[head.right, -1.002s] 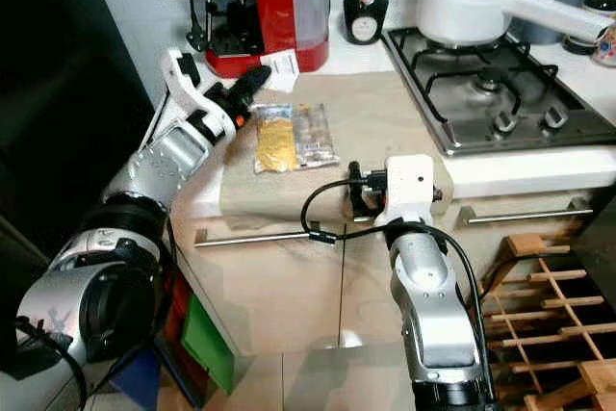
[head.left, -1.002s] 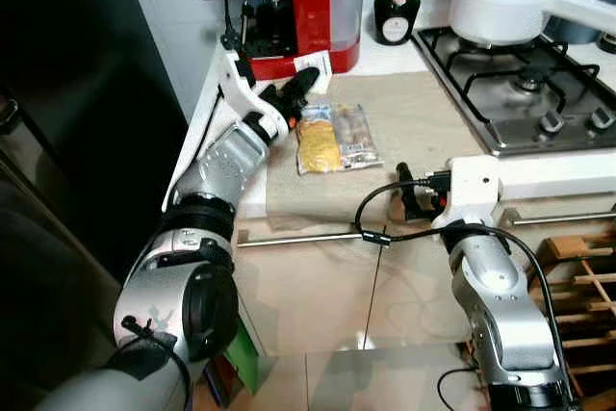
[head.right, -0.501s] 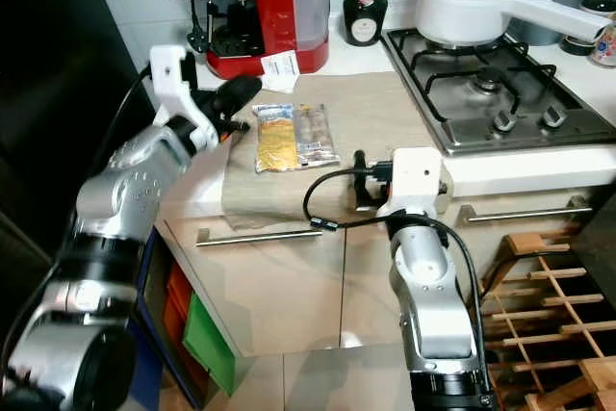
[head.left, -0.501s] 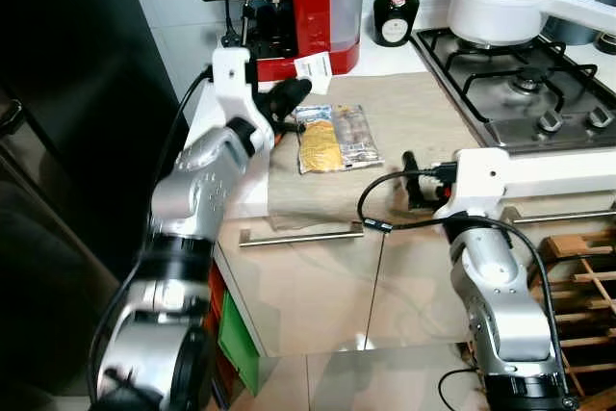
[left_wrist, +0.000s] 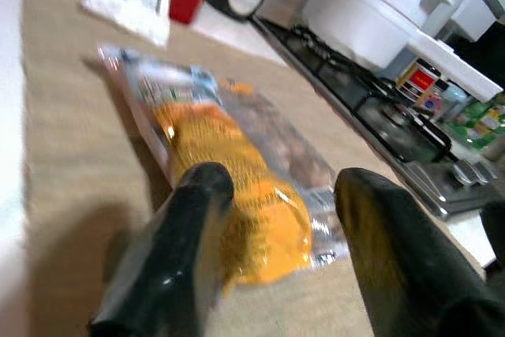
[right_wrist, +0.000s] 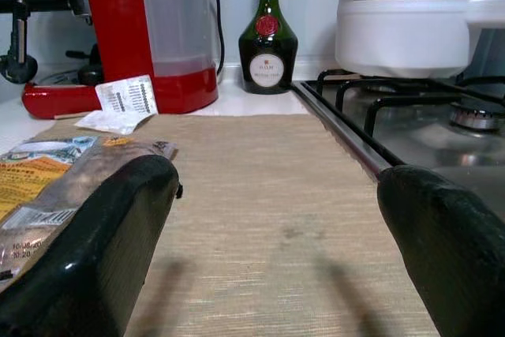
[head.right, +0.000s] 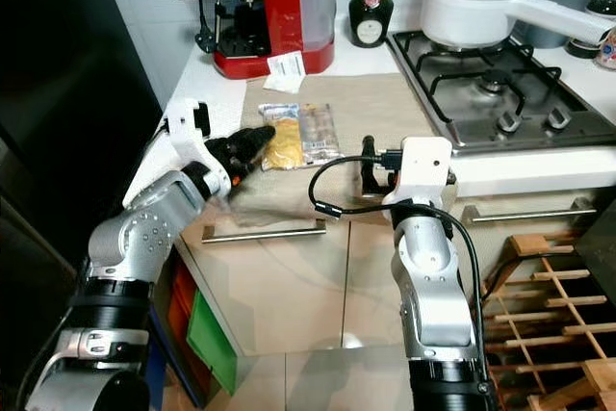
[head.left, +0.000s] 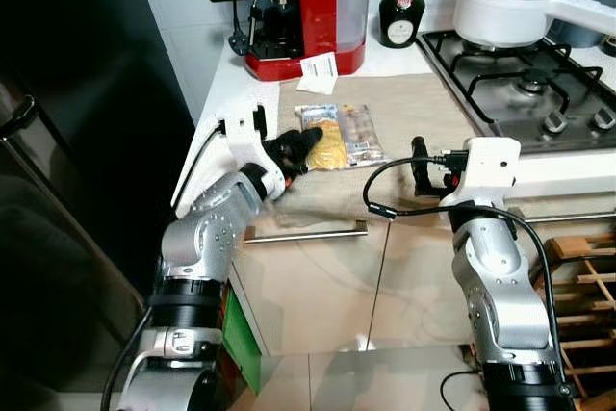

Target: Restocking fridge

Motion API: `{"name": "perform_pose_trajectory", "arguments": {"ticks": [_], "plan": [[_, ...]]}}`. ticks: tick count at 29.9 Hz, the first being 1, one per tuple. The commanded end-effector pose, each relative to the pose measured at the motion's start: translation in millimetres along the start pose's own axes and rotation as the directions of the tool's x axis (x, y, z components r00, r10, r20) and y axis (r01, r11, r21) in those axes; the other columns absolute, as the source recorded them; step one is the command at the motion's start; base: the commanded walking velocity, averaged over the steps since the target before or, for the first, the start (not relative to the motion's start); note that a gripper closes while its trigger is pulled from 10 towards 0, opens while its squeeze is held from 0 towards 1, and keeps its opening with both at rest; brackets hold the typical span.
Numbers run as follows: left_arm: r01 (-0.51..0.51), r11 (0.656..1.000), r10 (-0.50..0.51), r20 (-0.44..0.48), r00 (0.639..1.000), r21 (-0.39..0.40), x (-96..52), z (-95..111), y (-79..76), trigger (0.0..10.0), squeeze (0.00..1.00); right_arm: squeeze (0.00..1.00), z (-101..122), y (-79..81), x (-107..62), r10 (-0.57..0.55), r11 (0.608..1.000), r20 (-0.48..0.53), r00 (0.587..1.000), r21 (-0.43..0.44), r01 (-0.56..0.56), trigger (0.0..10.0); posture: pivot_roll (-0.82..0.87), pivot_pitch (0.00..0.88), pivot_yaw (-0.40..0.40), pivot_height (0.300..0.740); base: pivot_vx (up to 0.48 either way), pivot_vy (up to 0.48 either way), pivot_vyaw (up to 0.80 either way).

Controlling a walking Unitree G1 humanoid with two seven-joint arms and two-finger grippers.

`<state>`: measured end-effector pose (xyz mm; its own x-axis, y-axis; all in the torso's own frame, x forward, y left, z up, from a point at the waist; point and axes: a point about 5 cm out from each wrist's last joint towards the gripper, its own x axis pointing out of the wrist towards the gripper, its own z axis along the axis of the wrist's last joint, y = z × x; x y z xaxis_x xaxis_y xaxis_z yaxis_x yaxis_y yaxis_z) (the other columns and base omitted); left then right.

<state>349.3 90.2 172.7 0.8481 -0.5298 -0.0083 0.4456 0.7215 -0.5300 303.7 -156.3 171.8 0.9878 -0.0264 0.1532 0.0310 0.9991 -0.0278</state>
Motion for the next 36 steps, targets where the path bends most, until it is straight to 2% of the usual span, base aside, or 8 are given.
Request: {"name": "perform_pose_trajectory", "arguments": {"ticks": [1,19,23,29,30,32,33,36], "plan": [[-0.057,0.996,0.055,-0.045,0.997,-0.062,2.2,-11.1,8.1,10.0,1.00,0.00,1.9,1.6,1.6,-0.006,1.000,0.014,1.000,0.015,0.006,10.0,-0.12,0.000,0.134,0.740,0.000,0.000,0.00],[-0.159,0.987,0.160,0.027,0.987,-0.037,3.5,3.6,18.4,10.0,1.00,0.00,2.1,-1.8,0.6,-0.014,1.000,0.019,1.000,0.008,0.014,10.0,-0.14,0.000,0.139,0.740,0.000,0.000,0.00],[-0.156,0.968,0.138,0.103,0.985,0.196,0.2,25.2,14.2,10.0,1.00,0.00,1.0,-2.2,0.5,-0.013,1.000,0.016,1.000,0.008,0.013,10.0,-0.13,0.000,0.137,0.740,0.000,0.000,0.00],[-0.152,0.977,0.144,0.067,0.987,0.151,-1.0,18.5,17.7,10.0,1.00,0.00,-0.1,0.1,0.9,-0.005,1.000,0.013,1.000,0.008,0.004,10.0,-0.13,0.000,0.134,0.740,0.000,0.000,0.00],[-0.151,0.983,0.146,0.054,0.988,0.102,-1.1,14.5,18.5,10.0,0.67,0.00,-0.3,0.2,1.1,-0.003,1.000,0.013,1.000,0.008,0.003,10.0,-0.13,0.000,0.134,0.740,0.000,0.000,0.00],[-0.150,0.986,0.147,0.046,0.988,0.068,-1.2,11.8,18.9,10.0,0.67,0.00,-0.3,0.3,1.1,-0.003,1.000,0.012,1.000,0.008,0.003,10.0,-0.13,0.000,0.134,0.740,0.000,0.000,0.00],[-0.136,0.991,0.136,0.033,0.990,-0.004,-0.5,5.4,17.3,10.0,0.42,0.00,-1.0,0.2,1.4,-0.001,1.000,0.011,1.000,0.006,0.000,10.0,-0.13,0.000,0.132,0.740,0.000,0.000,0.00],[-0.129,0.989,0.131,0.028,0.991,-0.071,0.2,0.1,15.5,10.0,0.43,0.00,-1.3,0.1,1.6,0.001,1.000,0.011,1.000,0.005,-0.001,10.0,-0.13,0.000,0.132,0.740,0.000,0.000,0.00]]}}
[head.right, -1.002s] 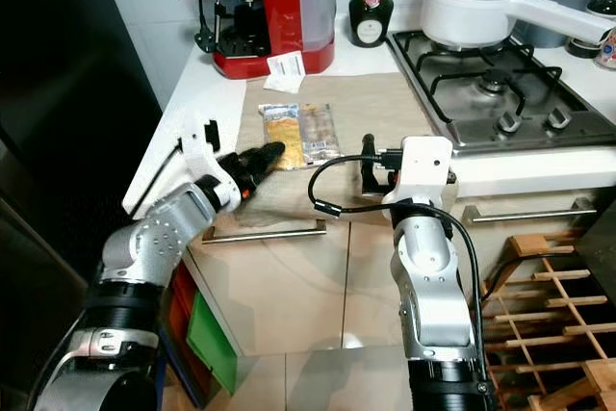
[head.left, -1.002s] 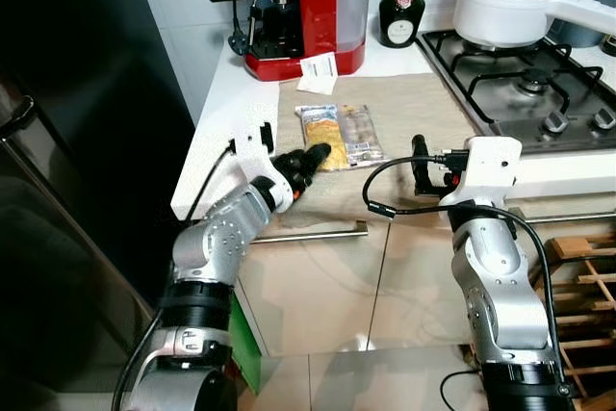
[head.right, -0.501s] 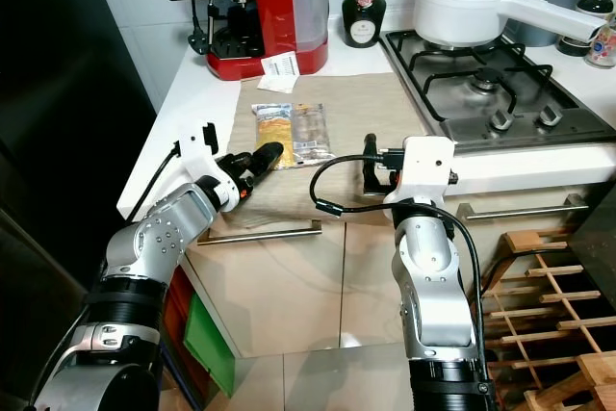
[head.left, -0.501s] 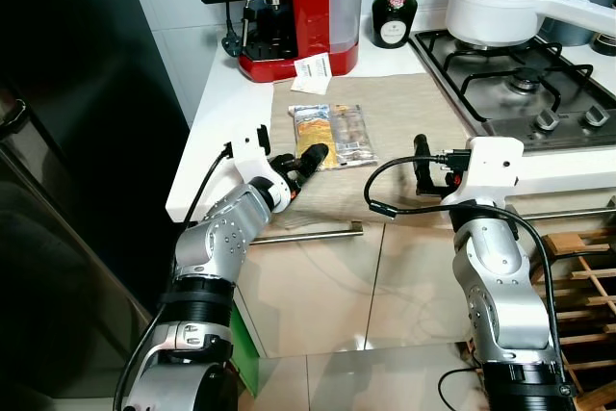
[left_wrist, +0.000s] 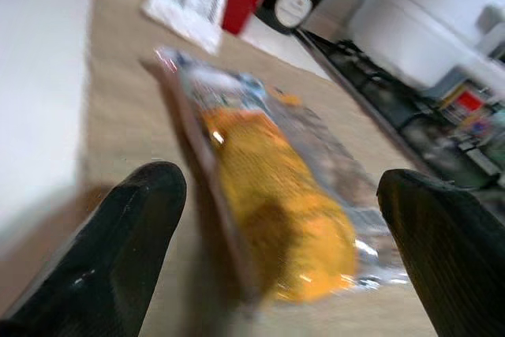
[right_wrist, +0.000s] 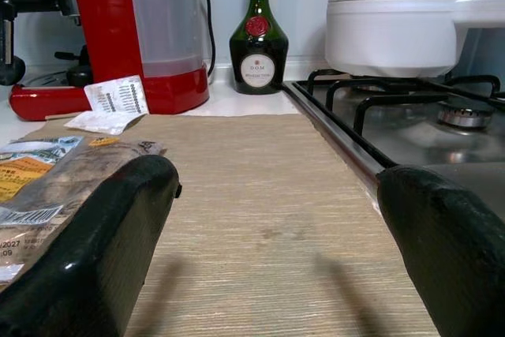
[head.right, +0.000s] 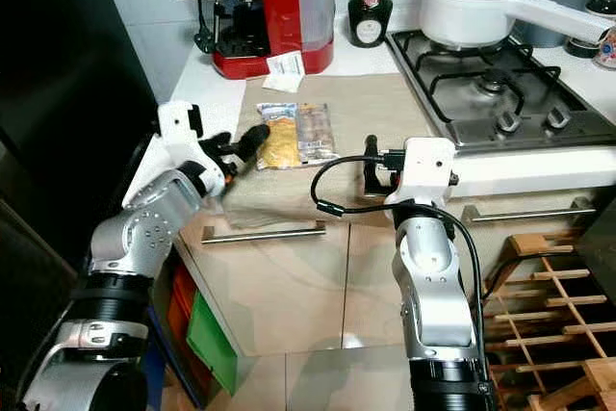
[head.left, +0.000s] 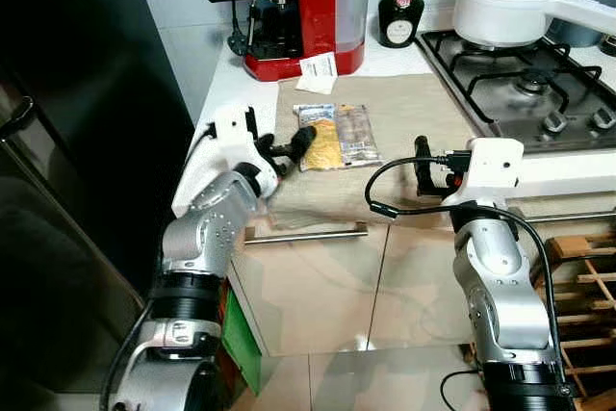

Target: Restocking fridge

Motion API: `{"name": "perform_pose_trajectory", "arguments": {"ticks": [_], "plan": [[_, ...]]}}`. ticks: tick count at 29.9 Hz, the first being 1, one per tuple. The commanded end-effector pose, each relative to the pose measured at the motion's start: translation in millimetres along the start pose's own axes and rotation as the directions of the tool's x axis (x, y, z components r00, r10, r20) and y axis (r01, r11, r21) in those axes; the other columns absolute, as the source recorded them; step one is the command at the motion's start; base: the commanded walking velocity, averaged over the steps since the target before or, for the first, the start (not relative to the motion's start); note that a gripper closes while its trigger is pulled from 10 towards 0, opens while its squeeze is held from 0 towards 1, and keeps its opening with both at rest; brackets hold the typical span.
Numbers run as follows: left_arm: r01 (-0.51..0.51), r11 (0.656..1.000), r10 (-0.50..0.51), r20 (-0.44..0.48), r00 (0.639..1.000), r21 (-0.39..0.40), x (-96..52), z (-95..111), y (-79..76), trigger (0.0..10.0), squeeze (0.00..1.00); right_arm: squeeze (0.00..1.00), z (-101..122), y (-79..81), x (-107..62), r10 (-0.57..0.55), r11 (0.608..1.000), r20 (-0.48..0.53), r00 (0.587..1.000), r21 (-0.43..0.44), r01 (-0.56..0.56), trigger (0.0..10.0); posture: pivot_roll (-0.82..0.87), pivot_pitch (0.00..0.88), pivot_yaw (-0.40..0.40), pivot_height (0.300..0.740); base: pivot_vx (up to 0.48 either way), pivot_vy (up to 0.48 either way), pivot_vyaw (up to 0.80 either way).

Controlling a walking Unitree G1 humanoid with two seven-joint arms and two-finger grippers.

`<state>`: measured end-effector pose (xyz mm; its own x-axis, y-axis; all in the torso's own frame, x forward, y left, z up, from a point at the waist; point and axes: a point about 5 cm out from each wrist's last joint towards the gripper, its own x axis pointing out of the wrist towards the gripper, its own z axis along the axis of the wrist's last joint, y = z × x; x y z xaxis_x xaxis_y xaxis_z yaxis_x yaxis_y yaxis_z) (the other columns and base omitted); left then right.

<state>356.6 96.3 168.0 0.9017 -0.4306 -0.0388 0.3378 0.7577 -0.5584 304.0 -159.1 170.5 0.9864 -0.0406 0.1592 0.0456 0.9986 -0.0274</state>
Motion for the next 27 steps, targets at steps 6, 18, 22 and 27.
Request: {"name": "perform_pose_trajectory", "arguments": {"ticks": [6,18,22,27], "plan": [[-0.086,0.991,0.078,-0.079,0.994,-0.103,0.7,-20.4,11.8,10.0,0.48,0.00,0.3,3.9,1.9,0.020,1.000,0.006,1.000,0.006,-0.020,10.0,-0.13,0.000,0.129,0.740,0.000,0.000,0.00],[-0.044,0.993,0.030,-0.126,0.992,-0.113,10.6,-33.1,-3.3,10.0,0.41,0.00,-0.6,3.1,0.0,0.021,1.000,0.006,1.000,-0.001,-0.021,10.0,-0.14,0.000,0.135,0.740,0.000,0.000,0.00],[-0.029,1.000,0.028,-0.119,0.993,-0.003,13.0,-30.2,-5.2,10.0,0.42,0.00,-1.2,2.8,-0.6,0.021,1.000,0.001,1.000,-0.003,-0.021,10.0,-0.15,0.000,0.134,0.740,0.000,0.000,0.00],[-0.020,0.975,0.040,-0.087,0.995,0.220,13.8,-23.1,-7.0,10.0,0.43,0.00,-1.5,2.5,-1.1,0.019,1.000,-0.001,1.000,-0.004,-0.019,10.0,-0.15,0.000,0.134,0.740,0.000,0.000,0.00]]}}
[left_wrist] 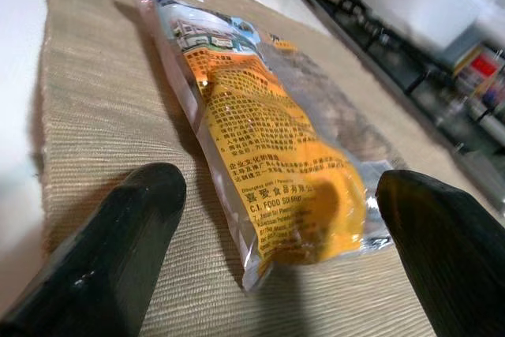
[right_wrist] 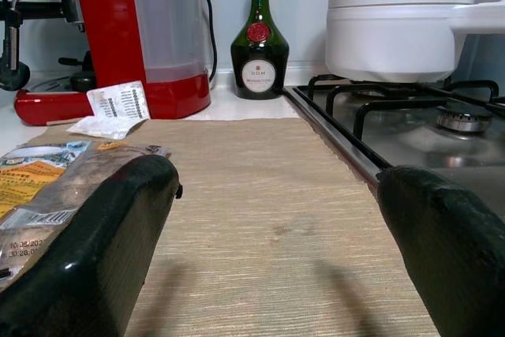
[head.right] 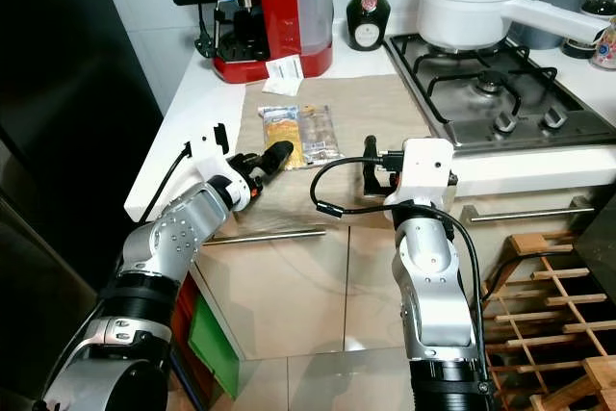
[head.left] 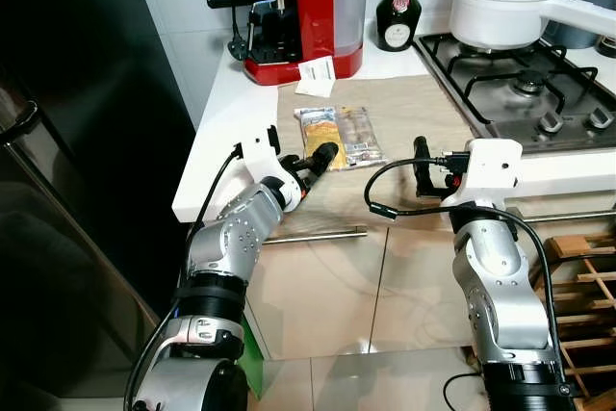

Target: Restocking fridge

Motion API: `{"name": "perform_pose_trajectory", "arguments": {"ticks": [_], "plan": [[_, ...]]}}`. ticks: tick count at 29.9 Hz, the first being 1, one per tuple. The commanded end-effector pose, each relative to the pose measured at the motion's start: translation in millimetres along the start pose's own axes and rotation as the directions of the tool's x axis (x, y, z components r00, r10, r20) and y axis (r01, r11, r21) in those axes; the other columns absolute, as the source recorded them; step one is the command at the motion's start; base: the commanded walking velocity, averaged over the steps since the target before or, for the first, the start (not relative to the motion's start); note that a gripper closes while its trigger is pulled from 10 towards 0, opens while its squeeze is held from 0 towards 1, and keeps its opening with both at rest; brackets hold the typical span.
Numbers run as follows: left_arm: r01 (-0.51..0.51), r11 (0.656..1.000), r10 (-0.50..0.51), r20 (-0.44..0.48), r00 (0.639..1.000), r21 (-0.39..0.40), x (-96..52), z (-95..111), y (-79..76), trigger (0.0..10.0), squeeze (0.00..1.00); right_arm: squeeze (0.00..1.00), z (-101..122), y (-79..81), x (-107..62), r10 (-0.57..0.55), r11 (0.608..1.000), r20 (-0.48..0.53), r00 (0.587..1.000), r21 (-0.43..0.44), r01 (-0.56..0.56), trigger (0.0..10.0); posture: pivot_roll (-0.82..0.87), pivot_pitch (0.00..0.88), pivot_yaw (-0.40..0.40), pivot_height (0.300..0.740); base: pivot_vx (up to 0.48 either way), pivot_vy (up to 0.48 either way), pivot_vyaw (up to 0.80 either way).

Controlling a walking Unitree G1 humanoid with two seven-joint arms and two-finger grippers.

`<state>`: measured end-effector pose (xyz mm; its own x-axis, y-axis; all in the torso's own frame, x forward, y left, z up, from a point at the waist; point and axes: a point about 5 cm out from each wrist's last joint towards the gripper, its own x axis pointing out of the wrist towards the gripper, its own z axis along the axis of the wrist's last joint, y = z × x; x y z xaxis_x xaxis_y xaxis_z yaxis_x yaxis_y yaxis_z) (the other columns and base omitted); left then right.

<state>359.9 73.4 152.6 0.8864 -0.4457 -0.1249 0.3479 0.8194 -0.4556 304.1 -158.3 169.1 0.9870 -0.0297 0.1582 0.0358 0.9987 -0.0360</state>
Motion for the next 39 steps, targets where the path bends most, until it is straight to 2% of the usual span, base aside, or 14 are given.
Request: {"name": "perform_pose_trajectory", "arguments": {"ticks": [1,2,3,6,8,13,14,18,19,21,22,23,29,39], "plan": [[-0.013,0.981,0.011,0.011,1.000,0.193,0.2,3.9,-0.3,10.0,0.43,0.00,-0.6,1.5,-1.0,0.008,1.000,-0.002,1.000,0.002,-0.008,10.0,-0.15,0.000,0.134,0.740,0.000,0.000,0.00],[-0.013,0.981,0.011,0.011,1.000,0.193,0.2,3.9,-0.3,10.0,0.43,0.00,-0.6,1.5,-1.0,0.008,1.000,-0.002,1.000,0.002,-0.008,10.0,-0.15,0.000,0.134,0.740,0.000,0.000,0.00],[-0.017,0.970,0.012,0.022,1.000,0.241,0.0,6.4,-1.0,10.0,0.43,0.00,-0.8,1.4,-1.1,0.008,1.000,-0.003,1.000,0.002,-0.008,10.0,-0.15,0.000,0.134,0.740,0.000,0.000,0.00],[-0.015,0.969,0.011,0.016,1.000,0.248,0.0,6.0,-1.4,10.0,0.43,0.00,-0.9,1.5,-1.1,0.008,1.000,-0.004,1.000,0.001,-0.008,10.0,-0.15,0.000,0.134,0.740,0.000,0.000,0.00],[0.004,0.985,-0.001,-0.019,1.000,0.173,0.7,-3.0,-3.6,10.0,0.41,0.00,-1.2,2.2,-0.7,0.010,1.000,-0.005,1.000,0.002,-0.010,10.0,-0.14,0.000,0.134,0.740,0.000,0.000,0.00],[0.021,0.993,-0.016,-0.042,0.999,0.113,2.4,-11.1,-6.2,10.0,0.40,0.00,-1.6,2.6,-0.4,0.011,1.000,-0.007,1.000,0.003,-0.011,10.0,-0.14,0.000,0.133,0.740,0.000,0.000,0.00],[0.030,0.995,-0.024,-0.061,0.998,0.097,3.7,-15.8,-7.3,10.0,0.15,0.00,-1.7,2.9,-0.4,0.011,1.000,-0.008,1.000,0.004,-0.011,10.0,-0.14,0.000,0.134,0.740,0.000,0.000,0.00],[0.064,0.996,-0.058,-0.102,0.993,0.057,6.3,-27.2,-10.9,10.0,0.11,0.00,-2.0,3.4,-0.3,0.013,1.000,-0.009,1.000,0.004,-0.013,10.0,-0.14,0.000,0.135,0.740,0.000,0.000,0.00],[0.062,0.997,-0.057,-0.102,0.993,0.050,6.5,-28.1,-10.7,10.0,0.02,0.00,-2.0,3.5,-0.2,0.013,1.000,-0.009,1.000,0.004,-0.013,10.0,-0.14,0.000,0.135,0.740,0.000,0.000,0.00],[0.068,0.996,-0.061,-0.110,0.992,0.056,7.1,-29.7,-11.4,10.0,0.02,0.00,-2.0,3.5,-0.2,0.013,1.000,-0.009,1.000,0.005,-0.013,10.0,-0.14,0.000,0.135,0.740,0.000,0.000,0.00],[0.089,0.991,-0.075,-0.136,0.988,0.101,8.3,-34.3,-12.4,3.3,0.02,0.00,-2.0,3.7,-0.2,0.014,1.000,-0.010,1.000,0.005,-0.014,10.0,-0.14,0.000,0.134,0.740,0.000,0.000,0.00],[0.100,0.987,-0.082,-0.149,0.985,0.123,8.5,-36.5,-12.7,0.0,0.02,0.00,-2.0,3.8,-0.1,0.014,1.000,-0.011,1.000,0.005,-0.014,10.0,-0.14,0.000,0.134,0.740,0.000,0.000,0.00],[0.139,0.978,-0.109,-0.191,0.976,0.155,9.4,-44.4,-12.4,0.0,0.00,0.00,-2.0,4.2,-0.4,0.015,1.000,-0.011,1.000,0.006,-0.015,10.0,-0.14,0.000,0.135,0.740,0.000,0.000,0.00],[0.184,0.980,-0.172,-0.154,0.973,0.071,11.3,-44.0,-13.6,0.0,0.00,0.00,-2.6,4.0,-1.7,0.011,1.000,-0.014,1.000,0.006,-0.011,10.0,-0.15,0.000,0.140,0.740,0.000,0.000,0.00]]}}
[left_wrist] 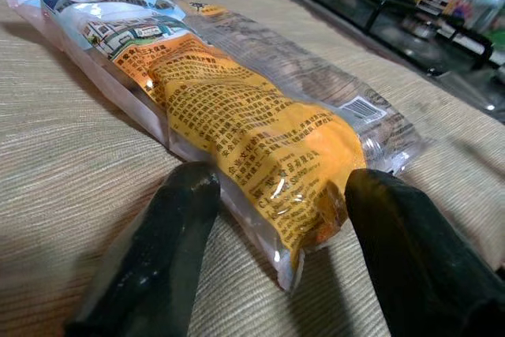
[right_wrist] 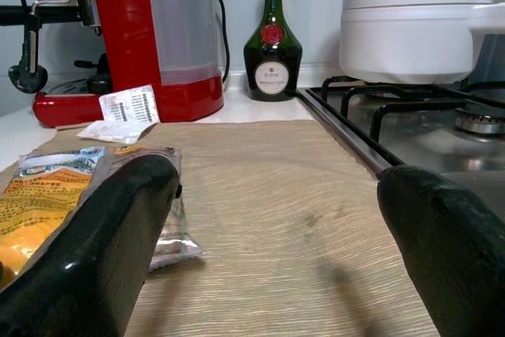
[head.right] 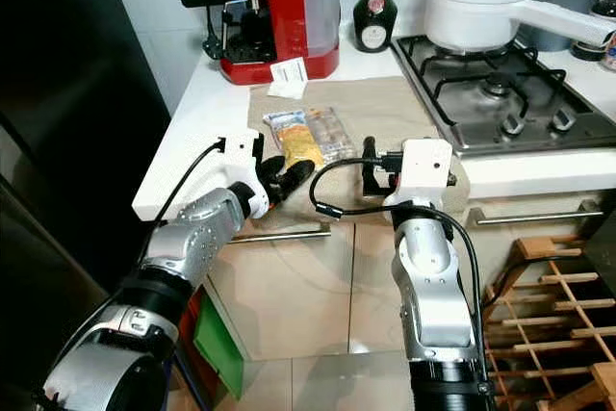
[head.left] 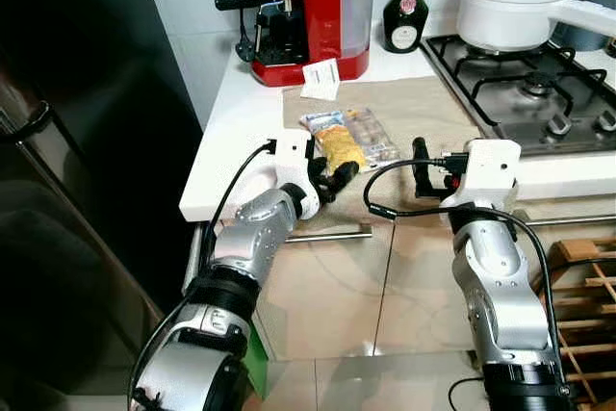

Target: Restocking fridge

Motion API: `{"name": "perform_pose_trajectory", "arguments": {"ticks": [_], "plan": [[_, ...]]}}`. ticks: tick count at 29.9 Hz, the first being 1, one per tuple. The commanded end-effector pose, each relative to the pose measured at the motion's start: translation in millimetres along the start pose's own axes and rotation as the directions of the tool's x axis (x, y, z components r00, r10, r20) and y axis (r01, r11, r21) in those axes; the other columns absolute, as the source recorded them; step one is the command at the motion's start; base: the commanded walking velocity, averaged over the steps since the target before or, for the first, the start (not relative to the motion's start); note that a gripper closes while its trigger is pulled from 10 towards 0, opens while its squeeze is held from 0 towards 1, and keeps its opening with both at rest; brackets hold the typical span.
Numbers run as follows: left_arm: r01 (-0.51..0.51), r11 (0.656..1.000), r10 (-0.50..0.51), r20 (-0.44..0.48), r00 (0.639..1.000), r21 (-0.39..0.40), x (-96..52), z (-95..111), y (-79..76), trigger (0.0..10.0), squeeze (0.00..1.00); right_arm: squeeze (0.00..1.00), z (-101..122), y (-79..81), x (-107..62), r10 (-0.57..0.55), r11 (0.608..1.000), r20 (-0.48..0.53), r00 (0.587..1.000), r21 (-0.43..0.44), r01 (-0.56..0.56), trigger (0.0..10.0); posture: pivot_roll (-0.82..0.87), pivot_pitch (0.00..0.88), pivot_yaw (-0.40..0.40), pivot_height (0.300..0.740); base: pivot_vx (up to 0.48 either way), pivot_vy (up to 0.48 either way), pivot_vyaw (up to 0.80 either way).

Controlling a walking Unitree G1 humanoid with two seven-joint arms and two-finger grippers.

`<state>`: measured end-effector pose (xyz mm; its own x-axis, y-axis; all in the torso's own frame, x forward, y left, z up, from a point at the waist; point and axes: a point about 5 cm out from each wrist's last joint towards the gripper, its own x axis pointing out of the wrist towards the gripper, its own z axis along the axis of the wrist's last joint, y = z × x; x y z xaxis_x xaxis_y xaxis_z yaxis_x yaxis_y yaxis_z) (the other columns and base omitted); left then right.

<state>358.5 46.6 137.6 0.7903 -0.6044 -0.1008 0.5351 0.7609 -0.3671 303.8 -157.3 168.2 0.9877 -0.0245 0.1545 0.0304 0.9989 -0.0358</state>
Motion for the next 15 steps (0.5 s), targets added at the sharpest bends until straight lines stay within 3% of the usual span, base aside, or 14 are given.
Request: {"name": "perform_pose_trajectory", "arguments": {"ticks": [1,6,10,15], "plan": [[0.008,0.999,-0.012,-0.083,0.996,-0.050,0.0,-20.5,-1.0,0.0,0.00,0.00,-1.8,3.0,-1.3,0.006,1.000,-0.011,1.000,0.005,-0.006,10.0,-0.15,0.000,0.139,0.740,0.000,0.000,0.00],[0.004,0.998,-0.007,-0.045,0.999,-0.056,1.0,-16.4,1.0,0.0,0.00,0.00,-1.8,2.8,-1.7,0.006,1.000,-0.012,1.000,0.004,-0.006,10.0,-0.15,0.000,0.137,0.740,0.000,0.000,0.00],[-0.020,1.000,0.020,-0.006,1.000,-0.012,0.6,-9.3,7.8,0.0,0.00,0.00,-2.2,1.9,-1.8,0.007,1.000,-0.014,1.000,0.002,-0.007,10.0,-0.15,0.000,0.133,0.740,0.000,0.000,0.00],[-0.036,0.999,0.037,0.026,0.999,-0.039,0.5,-2.2,11.8,0.0,0.00,0.00,-2.3,2.1,-1.4,0.009,1.000,-0.015,1.000,0.002,-0.009,10.0,-0.15,0.000,0.133,0.740,0.000,0.000,0.00]]}}
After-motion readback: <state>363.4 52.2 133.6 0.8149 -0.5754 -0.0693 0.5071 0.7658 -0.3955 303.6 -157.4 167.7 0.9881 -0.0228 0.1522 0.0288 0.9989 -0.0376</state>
